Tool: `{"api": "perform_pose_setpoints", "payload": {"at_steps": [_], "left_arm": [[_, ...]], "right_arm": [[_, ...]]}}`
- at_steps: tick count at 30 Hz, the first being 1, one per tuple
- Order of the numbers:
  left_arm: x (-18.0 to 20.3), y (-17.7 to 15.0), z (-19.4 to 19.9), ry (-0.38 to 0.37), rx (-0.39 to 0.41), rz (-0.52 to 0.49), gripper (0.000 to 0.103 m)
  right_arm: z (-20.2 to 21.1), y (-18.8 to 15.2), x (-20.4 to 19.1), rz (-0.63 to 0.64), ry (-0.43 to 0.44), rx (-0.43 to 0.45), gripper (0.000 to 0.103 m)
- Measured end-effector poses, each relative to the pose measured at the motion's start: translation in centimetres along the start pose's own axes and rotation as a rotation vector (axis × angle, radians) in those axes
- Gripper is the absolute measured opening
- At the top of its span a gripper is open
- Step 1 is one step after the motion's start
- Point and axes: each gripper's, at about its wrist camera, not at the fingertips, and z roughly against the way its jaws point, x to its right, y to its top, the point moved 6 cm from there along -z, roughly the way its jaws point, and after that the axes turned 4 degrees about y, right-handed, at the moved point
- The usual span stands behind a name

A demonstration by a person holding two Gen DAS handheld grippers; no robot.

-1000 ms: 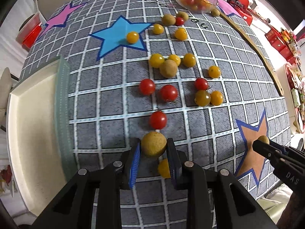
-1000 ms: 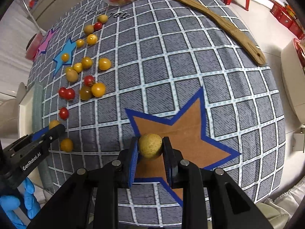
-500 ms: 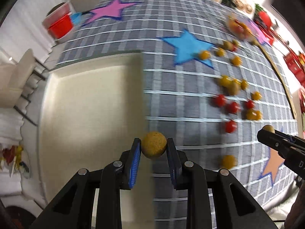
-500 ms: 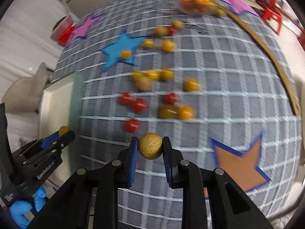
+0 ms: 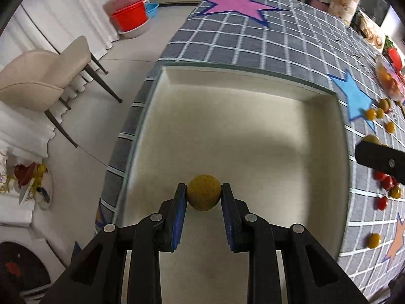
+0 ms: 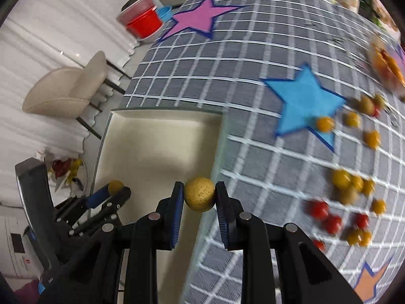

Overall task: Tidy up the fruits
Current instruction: 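Carry both held tan fruits over the white tray, then open both tools to drop the tan fruits into the tray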

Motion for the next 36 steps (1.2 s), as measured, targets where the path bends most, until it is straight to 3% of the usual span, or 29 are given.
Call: {"api": "perform_pose_setpoints", "payload": {"at_steps": [7, 17, 18, 19, 21, 23, 30, 36], "left_arm": [[-1.0, 0.8, -1.8, 0.004, 0.003, 0.028, 0.029], [-0.7, 1.1, -1.7, 0.005, 0.043, -0.012, 0.029], [-0.7, 1.0, -1.3, 0.004, 0.044, -0.021, 0.031], [-0.8, 0.9, -1.2, 0.002, 0.046, -0.026, 0.049], [-1.1, 1.0, -1.0, 0.005, 0.064, -0.023, 0.084], [-1.3, 1.1, -0.4, 0.014, 0.095, -0.024, 0.084], [-1.3, 0.7, 0.1, -0.002, 0.068, -0.041, 0.084], [1.3, 0.3, 2.6, -0.033, 0.09, -0.118, 0.084]], "right_arm": [[-3.5, 1.8, -1.7, 0.051, -0.037, -0.044, 0.027], [-6.8, 2.1, -1.4, 0.083, -0.103, -0.091, 0.028], [-7.0, 2.0, -1.5, 0.084, -0.096, -0.099, 0.028], [-7.1, 2.0, -1.6, 0.085, -0.095, -0.098, 0.028], [-7.7, 2.4, -2.1, 0.087, -0.081, -0.101, 0.038], [-7.8, 2.5, -2.4, 0.087, -0.064, -0.102, 0.047], [-4.5, 3.8, -3.5, 0.08, -0.004, -0.026, 0.08], [-0.4, 3.3, -1.6, 0.032, -0.007, 0.043, 0.08]]}}
